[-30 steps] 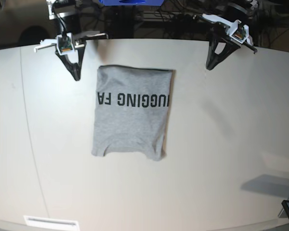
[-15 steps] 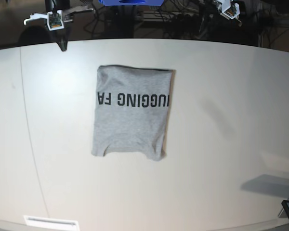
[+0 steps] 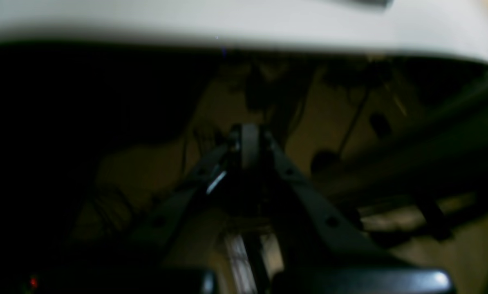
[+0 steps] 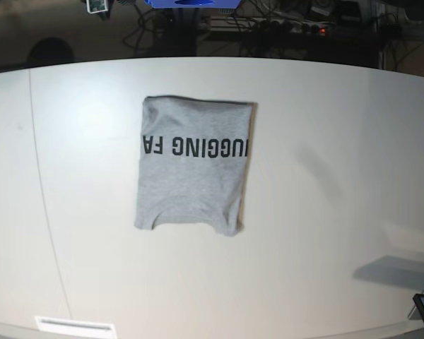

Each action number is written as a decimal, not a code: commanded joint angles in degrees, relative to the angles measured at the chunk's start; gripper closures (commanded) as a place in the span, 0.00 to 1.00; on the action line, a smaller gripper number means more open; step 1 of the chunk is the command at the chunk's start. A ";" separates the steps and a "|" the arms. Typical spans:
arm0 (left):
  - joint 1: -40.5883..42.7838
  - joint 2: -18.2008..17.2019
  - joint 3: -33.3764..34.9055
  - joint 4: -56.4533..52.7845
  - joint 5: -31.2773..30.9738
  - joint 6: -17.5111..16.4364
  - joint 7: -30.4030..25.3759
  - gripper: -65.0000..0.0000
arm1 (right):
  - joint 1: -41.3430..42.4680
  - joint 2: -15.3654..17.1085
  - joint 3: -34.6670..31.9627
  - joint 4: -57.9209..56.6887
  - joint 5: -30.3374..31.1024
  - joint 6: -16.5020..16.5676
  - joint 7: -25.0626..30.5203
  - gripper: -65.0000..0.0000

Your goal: Fold the T-shirt properly

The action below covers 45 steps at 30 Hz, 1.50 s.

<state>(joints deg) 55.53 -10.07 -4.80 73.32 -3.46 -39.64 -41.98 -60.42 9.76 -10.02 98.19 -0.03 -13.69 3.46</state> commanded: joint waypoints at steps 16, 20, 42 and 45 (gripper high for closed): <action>-36.93 1.67 13.63 -57.19 -0.71 17.26 31.65 1.00 | 49.04 -2.33 -0.66 -85.31 -0.36 18.31 -12.04 0.99; -47.57 4.57 17.33 -71.52 -0.98 23.59 35.60 1.00 | 55.54 -2.33 -4.70 -96.83 -0.36 27.45 -1.31 0.99; -51.18 6.86 17.41 -69.14 -0.71 23.86 36.04 1.00 | 57.48 -1.28 -14.55 -95.86 -0.27 23.06 10.56 0.99; -51.00 6.86 17.41 -69.32 -0.71 23.86 36.04 1.00 | 57.21 -1.28 -14.55 -95.86 -0.19 23.06 10.56 0.99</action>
<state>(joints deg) 4.03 -3.18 12.49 4.19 -4.32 -15.40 -5.91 -3.01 8.05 -24.77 2.37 -0.38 9.39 13.69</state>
